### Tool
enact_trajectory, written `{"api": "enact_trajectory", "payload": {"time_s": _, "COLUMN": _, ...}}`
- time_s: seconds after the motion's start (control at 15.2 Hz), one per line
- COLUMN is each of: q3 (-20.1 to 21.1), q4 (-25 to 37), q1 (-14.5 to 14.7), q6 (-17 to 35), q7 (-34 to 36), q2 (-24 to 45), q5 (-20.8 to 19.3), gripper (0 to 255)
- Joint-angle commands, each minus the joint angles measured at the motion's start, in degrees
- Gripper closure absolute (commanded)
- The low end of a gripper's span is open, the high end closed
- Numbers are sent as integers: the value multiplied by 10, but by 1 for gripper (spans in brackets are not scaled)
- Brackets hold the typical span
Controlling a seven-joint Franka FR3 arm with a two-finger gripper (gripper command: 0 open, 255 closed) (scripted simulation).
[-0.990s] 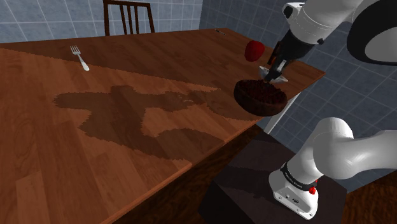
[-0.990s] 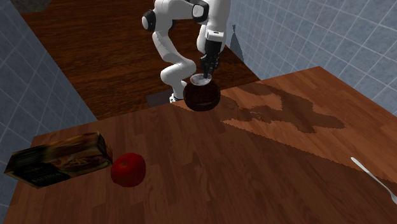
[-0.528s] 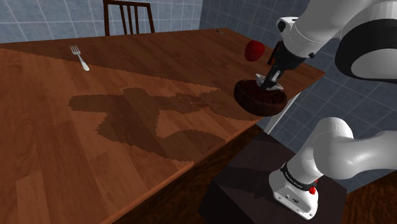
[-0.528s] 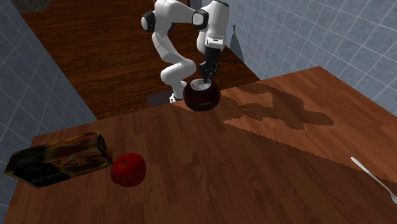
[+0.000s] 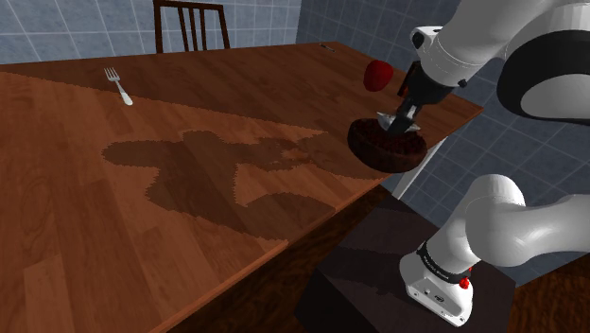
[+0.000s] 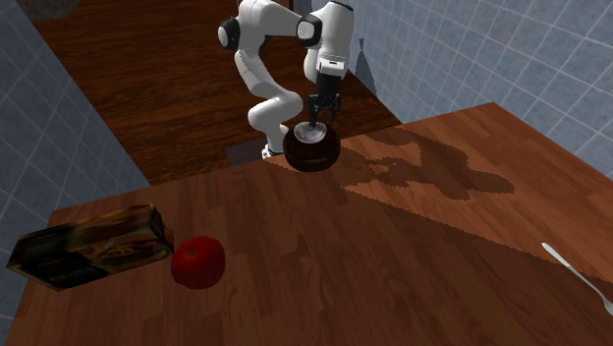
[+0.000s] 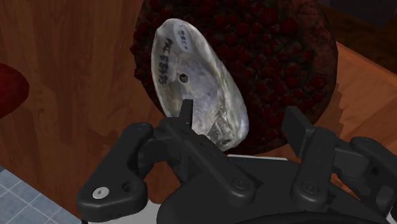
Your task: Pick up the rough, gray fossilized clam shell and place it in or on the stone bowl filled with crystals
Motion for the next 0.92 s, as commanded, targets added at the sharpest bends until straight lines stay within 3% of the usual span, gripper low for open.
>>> {"api": "enact_trajectory", "payload": {"time_s": 0.0, "q3": 0, "q4": 0, "q1": 0, "q6": 0, "q7": 0, "q2": 0, "q5": 0, "gripper": 0}}
{"api": "enact_trajectory", "payload": {"time_s": 0.2, "q3": 0, "q4": 0, "q1": 0, "q6": 0, "q7": 0, "q2": 0, "q5": 0, "gripper": 0}}
{"api": "enact_trajectory", "payload": {"time_s": 0.46, "q3": 15, "q4": 81, "q1": -1, "q6": -67, "q7": -1, "q2": 16, "q5": 9, "gripper": 0}}
{"api": "enact_trajectory", "payload": {"time_s": 0.86, "q3": 15, "q4": 81, "q1": -1, "q6": -67, "q7": -1, "q2": 16, "q5": 9, "gripper": 0}}
